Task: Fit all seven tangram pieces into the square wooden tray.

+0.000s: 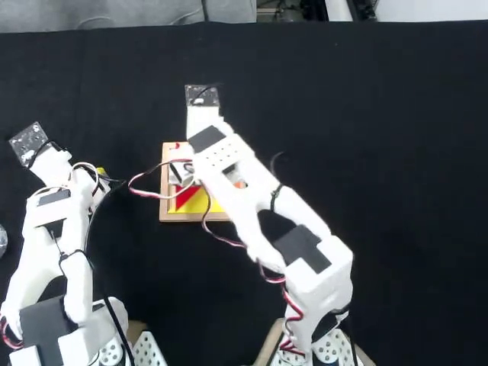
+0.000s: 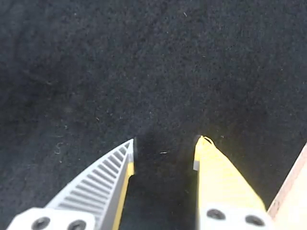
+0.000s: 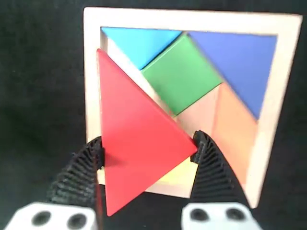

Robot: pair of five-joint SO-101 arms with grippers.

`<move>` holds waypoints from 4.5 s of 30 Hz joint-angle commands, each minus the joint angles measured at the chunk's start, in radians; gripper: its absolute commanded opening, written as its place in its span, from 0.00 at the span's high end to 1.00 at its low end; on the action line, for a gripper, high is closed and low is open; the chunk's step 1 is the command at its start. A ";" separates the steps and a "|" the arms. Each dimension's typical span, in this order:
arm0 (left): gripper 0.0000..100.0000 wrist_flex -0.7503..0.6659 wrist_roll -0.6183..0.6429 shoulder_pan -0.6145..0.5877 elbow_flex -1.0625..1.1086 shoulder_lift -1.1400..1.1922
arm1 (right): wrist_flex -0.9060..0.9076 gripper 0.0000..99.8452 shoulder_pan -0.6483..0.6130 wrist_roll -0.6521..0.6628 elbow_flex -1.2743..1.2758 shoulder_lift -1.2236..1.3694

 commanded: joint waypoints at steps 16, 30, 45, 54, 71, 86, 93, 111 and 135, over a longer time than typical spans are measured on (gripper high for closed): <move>0.79 0.002 0.012 0.013 -0.058 -0.012 | -0.011 0.82 -0.044 0.048 -0.082 -0.002; 0.79 0.002 0.012 0.015 -0.058 -0.012 | -0.026 0.73 -0.055 0.144 -0.101 -0.004; 0.79 0.002 0.006 0.030 -0.058 -0.012 | -0.071 0.69 -0.061 0.152 -0.099 -0.004; 0.79 0.002 0.006 0.027 -0.058 -0.012 | 0.043 0.99 0.021 0.364 -0.139 -0.012; 0.79 0.003 0.080 -0.048 -0.073 -0.005 | -0.002 0.99 -0.068 0.730 -0.206 0.120; 0.79 0.003 0.077 -0.042 -0.071 -0.003 | 0.002 0.99 -0.017 0.632 -0.346 0.291; 0.79 0.003 0.077 -0.041 -0.071 -0.003 | 0.054 0.99 -0.005 0.615 -0.354 0.291; 0.79 0.002 -0.017 0.059 -0.071 -0.002 | 0.043 0.99 0.288 0.571 -0.068 -0.346; 0.93 0.376 -0.301 0.321 -0.473 0.373 | -0.525 0.99 0.500 0.563 0.725 -0.631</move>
